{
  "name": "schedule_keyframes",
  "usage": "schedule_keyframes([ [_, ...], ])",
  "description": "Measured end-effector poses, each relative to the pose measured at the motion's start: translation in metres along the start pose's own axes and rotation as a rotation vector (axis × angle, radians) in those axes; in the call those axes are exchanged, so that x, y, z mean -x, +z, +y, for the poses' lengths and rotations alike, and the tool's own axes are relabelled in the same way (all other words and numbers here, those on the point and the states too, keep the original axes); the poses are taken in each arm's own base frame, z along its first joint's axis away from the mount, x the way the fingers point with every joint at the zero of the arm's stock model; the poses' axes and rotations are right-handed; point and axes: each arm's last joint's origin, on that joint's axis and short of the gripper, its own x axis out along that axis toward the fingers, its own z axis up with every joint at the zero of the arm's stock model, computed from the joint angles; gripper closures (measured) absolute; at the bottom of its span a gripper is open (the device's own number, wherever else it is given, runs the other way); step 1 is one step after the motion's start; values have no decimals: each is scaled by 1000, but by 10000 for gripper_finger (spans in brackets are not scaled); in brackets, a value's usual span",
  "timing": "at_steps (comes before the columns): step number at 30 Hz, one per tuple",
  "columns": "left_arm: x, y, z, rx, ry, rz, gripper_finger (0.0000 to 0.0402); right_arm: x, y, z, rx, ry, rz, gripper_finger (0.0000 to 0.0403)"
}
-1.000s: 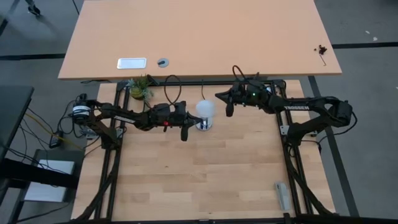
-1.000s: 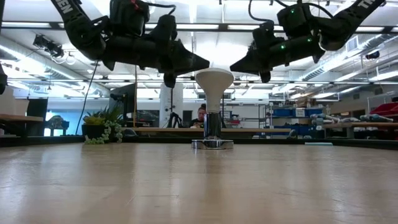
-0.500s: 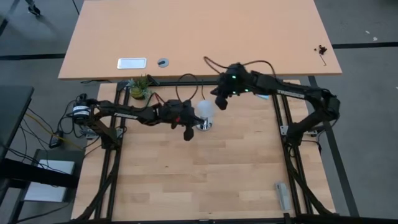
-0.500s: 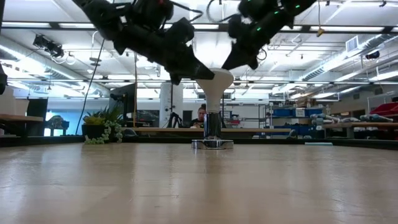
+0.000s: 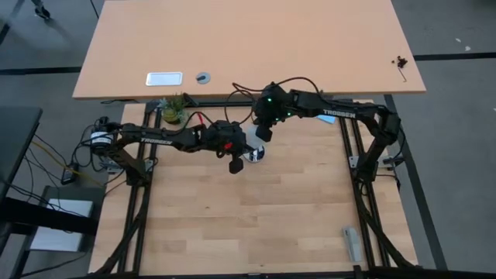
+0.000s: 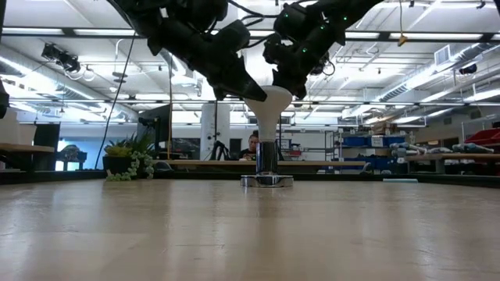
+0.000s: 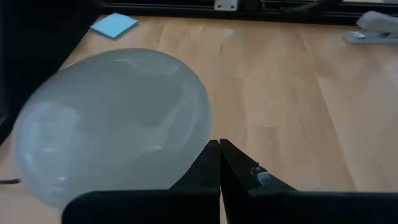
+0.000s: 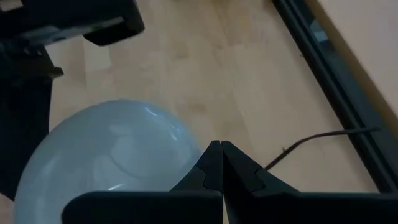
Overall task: Screw lightbulb
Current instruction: Insert the white lightbulb into the desk lamp
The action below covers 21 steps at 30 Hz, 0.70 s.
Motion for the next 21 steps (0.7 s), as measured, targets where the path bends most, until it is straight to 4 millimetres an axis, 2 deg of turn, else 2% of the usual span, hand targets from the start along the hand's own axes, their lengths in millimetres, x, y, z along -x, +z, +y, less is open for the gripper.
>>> schedule_keyframes([
  [21,1,-5,8,33,139,46,401,3,-14,5,-20,-16,145,396],
])
